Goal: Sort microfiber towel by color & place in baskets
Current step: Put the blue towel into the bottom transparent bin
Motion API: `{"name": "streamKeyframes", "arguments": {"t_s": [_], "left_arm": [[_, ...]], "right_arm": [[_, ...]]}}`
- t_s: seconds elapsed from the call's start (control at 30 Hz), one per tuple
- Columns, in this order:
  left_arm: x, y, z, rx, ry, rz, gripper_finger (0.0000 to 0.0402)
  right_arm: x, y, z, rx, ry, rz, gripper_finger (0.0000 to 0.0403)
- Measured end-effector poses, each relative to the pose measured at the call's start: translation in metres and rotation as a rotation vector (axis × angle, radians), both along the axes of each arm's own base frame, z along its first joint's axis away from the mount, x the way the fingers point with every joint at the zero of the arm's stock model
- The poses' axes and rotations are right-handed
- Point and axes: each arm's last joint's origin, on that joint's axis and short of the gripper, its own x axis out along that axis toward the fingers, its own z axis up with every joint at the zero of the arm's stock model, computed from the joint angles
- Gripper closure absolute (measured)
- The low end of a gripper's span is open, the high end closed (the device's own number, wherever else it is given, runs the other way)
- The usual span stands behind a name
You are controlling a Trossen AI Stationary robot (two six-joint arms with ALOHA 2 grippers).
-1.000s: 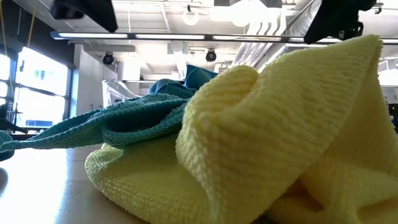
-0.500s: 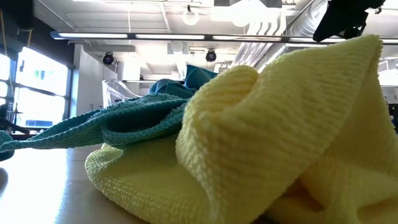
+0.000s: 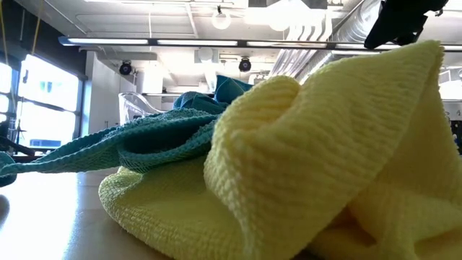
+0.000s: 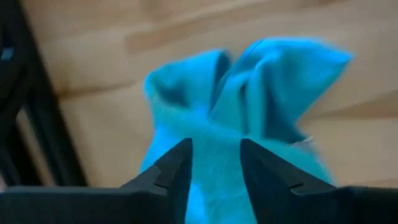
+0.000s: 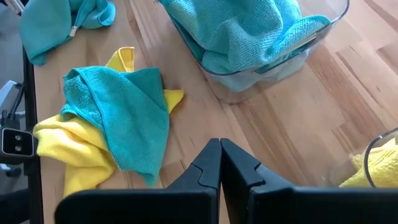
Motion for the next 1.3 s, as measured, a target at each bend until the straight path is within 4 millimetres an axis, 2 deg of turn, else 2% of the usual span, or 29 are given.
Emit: {"name": "streamKeyframes", "arguments": {"t_s": [0.27, 0.53, 0.67, 0.8, 0.87, 0.9, 1.07, 1.3], "left_arm": [[0.005, -0.018, -0.029, -0.018, 0.045, 0.018, 0.0214], [0.015, -0.030, -0.067, -0.007, 0.082, 0.013, 0.0204], [0.022, -0.034, -0.079, -0.023, 0.076, -0.024, 0.0233], [0.027, -0.032, -0.083, -0.023, 0.072, -0.066, 0.0322], [0.030, -0.028, -0.081, -0.024, 0.077, -0.111, 0.0374], [0.031, -0.026, -0.079, -0.029, 0.081, -0.126, 0.0384], [0.034, -0.010, -0.063, 0.014, 0.071, -0.159, 0.0391], [0.020, 0.021, 0.008, 0.091, -0.080, -0.233, 0.0398]], "right_arm": [[0.000, 0.000, 0.000, -0.007, 0.003, 0.011, 0.0403], [0.000, 0.001, 0.000, 0.015, 0.015, 0.030, 0.0403], [0.000, 0.001, 0.000, 0.015, 0.015, 0.030, 0.0403], [0.000, 0.001, 0.000, 0.014, 0.015, 0.030, 0.0403], [0.000, 0.001, 0.000, 0.014, 0.015, 0.030, 0.0403], [0.000, 0.001, 0.000, 0.014, 0.015, 0.030, 0.0403], [0.000, 0.001, 0.000, 0.014, 0.014, 0.029, 0.0403], [0.000, 0.001, 0.000, 0.016, 0.010, 0.025, 0.0403]]}}
